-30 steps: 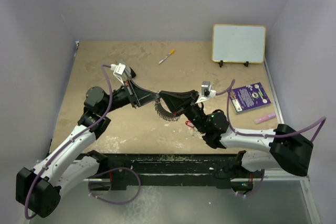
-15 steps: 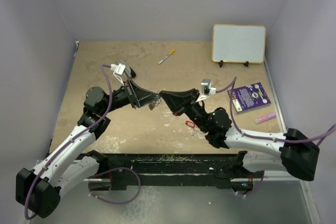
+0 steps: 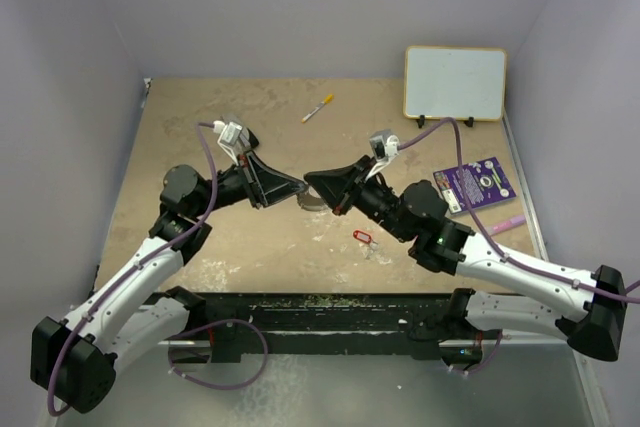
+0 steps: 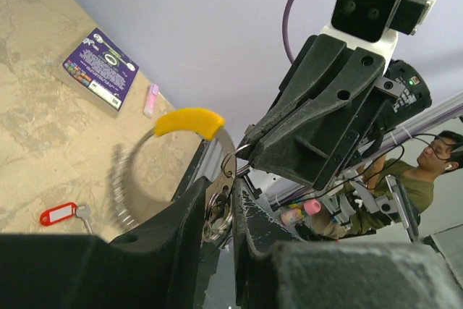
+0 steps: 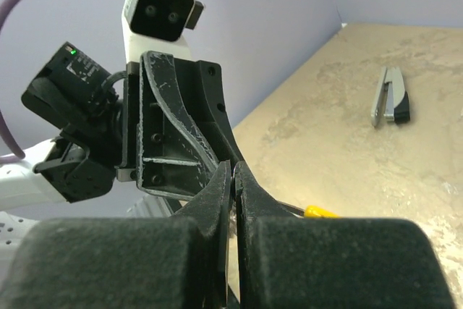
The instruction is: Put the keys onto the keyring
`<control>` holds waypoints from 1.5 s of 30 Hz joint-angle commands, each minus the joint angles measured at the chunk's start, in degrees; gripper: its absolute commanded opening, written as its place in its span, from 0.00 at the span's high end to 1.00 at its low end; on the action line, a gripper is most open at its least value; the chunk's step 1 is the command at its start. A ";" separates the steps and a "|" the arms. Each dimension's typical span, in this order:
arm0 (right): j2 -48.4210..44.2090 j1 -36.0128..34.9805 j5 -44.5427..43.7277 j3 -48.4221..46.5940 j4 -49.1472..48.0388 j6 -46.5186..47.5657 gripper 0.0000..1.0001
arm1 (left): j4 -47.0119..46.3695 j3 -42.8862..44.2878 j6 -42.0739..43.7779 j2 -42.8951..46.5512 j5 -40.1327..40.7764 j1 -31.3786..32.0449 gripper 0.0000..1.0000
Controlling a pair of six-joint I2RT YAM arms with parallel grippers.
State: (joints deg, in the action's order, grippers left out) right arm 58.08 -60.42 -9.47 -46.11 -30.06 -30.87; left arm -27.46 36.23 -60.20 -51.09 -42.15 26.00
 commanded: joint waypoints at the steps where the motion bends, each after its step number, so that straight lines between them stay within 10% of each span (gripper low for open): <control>1: 0.53 -0.35 2.34 -4.70 4.48 -0.59 1.00 | -2.02 1.95 3.34 -0.55 -1.40 0.19 0.75; 38: -1.16 -0.33 3.35 -3.46 3.92 -2.56 1.00 | -6.80 0.62 5.46 -0.16 -4.79 0.90 0.96; 45: -6.16 -0.33 -1.46 -3.72 9.73 -2.76 0.65 | -7.23 -1.63 8.30 1.13 -5.11 0.87 0.96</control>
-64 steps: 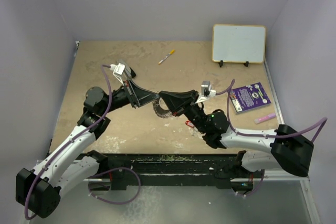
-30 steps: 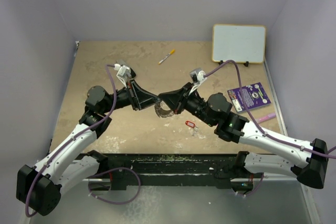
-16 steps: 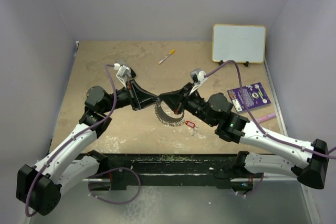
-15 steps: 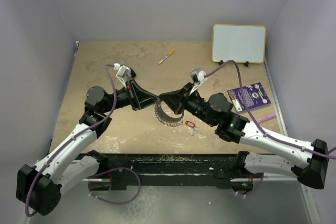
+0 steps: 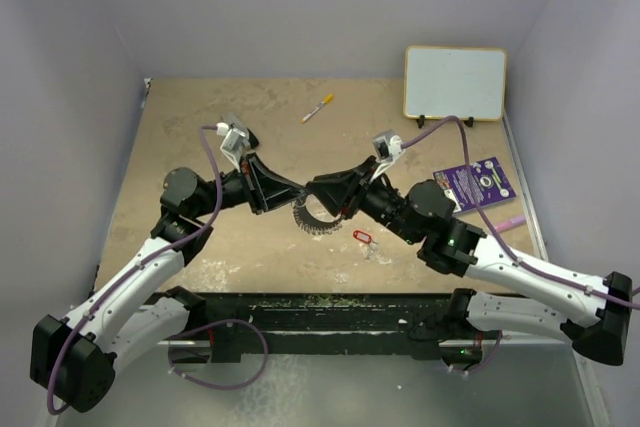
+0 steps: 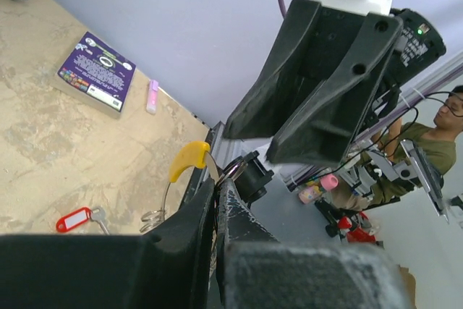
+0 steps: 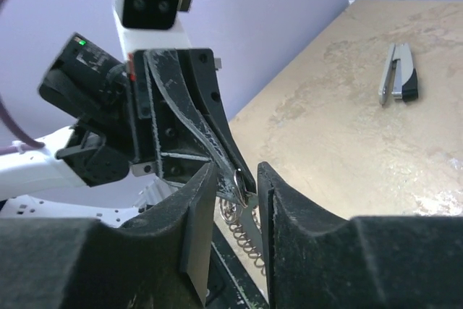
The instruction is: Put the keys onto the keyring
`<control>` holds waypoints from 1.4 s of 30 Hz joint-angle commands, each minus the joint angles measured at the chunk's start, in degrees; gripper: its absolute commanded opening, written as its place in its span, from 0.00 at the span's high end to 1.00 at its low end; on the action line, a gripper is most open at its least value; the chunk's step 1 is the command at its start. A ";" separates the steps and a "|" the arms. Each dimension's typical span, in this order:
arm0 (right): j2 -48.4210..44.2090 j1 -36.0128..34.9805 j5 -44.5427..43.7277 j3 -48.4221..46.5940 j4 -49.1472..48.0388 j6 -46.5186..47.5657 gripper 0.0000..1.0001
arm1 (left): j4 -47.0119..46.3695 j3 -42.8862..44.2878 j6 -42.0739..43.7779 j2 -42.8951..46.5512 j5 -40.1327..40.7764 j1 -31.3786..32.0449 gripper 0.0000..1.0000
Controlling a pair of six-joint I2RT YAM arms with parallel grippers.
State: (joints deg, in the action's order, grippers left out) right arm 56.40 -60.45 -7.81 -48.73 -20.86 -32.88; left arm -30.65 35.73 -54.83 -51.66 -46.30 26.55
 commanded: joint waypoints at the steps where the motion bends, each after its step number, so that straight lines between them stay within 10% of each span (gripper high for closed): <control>1: -5.52 -0.32 -4.95 -1.30 1.90 -0.79 0.63 | -4.26 -1.46 3.24 1.87 -0.90 0.35 0.96; 23: -2.28 -0.03 -23.96 2.64 38.64 -13.00 0.54 | -3.46 -6.22 5.61 3.88 5.83 0.18 0.96; 42: 21.61 11.57 -9.28 6.06 42.03 -17.06 0.60 | 0.02 -9.60 5.70 5.69 10.11 -0.97 0.96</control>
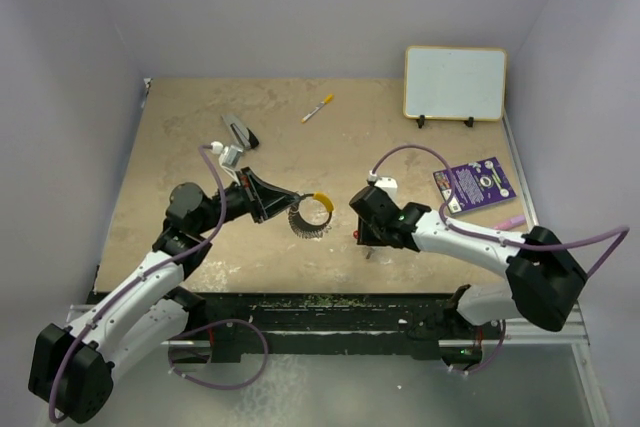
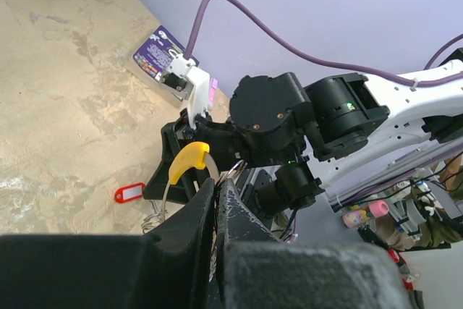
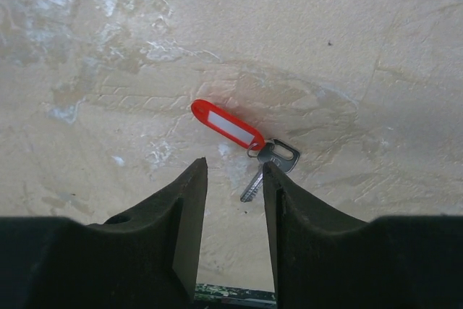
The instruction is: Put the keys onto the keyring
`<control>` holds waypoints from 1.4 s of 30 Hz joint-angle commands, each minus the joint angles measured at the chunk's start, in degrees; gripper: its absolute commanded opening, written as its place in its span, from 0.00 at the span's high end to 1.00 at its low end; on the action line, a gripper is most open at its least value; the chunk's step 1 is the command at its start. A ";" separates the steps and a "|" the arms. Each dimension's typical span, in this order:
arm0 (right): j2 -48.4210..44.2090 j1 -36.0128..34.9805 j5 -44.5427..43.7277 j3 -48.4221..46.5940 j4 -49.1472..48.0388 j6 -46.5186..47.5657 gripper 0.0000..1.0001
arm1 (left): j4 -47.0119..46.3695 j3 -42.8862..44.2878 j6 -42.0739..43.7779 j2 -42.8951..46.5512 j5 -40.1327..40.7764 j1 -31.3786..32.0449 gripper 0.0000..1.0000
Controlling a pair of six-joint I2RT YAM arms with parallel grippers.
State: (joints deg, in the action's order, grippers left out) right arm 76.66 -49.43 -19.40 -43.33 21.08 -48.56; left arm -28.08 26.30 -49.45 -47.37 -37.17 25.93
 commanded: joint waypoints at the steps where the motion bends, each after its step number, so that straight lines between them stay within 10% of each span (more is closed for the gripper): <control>1: 1.72 0.49 2.88 0.70 -0.12 -1.52 0.62 | -2.66 -0.33 0.32 1.47 1.00 -0.36 0.96; 42: 5.29 0.91 -7.71 -7.45 6.08 0.80 0.56 | -3.05 -2.21 1.43 2.02 1.92 -1.14 0.96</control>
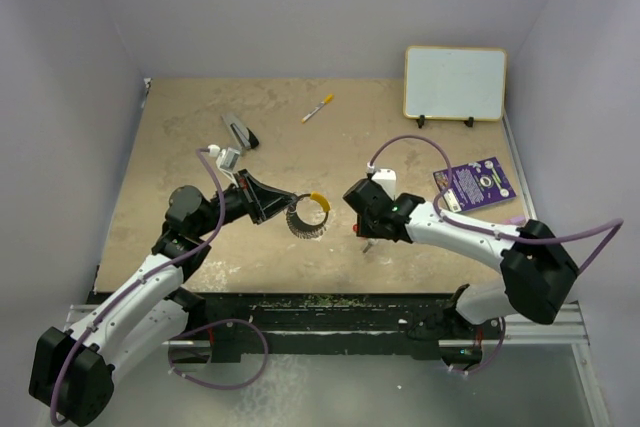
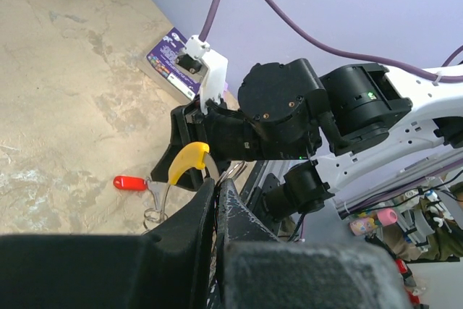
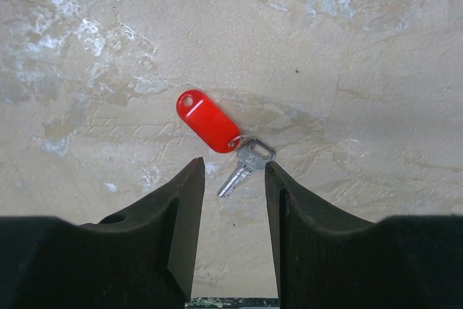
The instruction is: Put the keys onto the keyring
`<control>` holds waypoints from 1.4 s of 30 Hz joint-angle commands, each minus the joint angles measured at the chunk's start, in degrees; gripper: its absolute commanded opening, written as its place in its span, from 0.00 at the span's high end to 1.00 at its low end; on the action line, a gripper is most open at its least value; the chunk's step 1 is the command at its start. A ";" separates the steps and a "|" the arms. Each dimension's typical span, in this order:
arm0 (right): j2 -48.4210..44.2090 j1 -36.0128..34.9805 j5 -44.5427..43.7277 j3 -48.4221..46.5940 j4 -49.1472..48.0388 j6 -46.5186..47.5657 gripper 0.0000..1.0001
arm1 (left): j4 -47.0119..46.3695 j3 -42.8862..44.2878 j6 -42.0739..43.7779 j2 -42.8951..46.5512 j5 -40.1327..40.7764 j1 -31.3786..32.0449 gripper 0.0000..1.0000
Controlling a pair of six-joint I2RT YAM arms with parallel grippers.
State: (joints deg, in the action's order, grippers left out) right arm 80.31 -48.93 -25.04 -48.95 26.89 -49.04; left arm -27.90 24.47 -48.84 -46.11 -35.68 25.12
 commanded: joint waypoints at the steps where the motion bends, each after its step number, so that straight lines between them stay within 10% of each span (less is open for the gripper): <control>1: 2.50 0.48 -1.84 -1.86 -0.14 1.55 0.55 | -3.21 -0.29 0.89 0.83 0.44 -0.29 0.96; 23: 10.34 2.34 3.48 0.32 -7.49 3.94 0.60 | -2.82 -0.37 1.40 1.13 0.44 -0.51 0.96; 34: 8.05 2.34 1.95 -1.05 -5.01 3.29 0.95 | -3.25 -1.02 1.42 0.86 0.79 -0.47 0.96; 42: 0.55 2.34 -0.38 -1.24 -4.74 5.18 0.63 | -3.04 -0.93 1.60 0.94 0.79 -0.46 0.96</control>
State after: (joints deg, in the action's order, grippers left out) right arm 86.17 -46.81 -22.70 -49.17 21.12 -45.21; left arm -27.94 23.51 -48.38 -45.95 -35.48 25.12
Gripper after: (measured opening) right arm 0.336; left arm 0.043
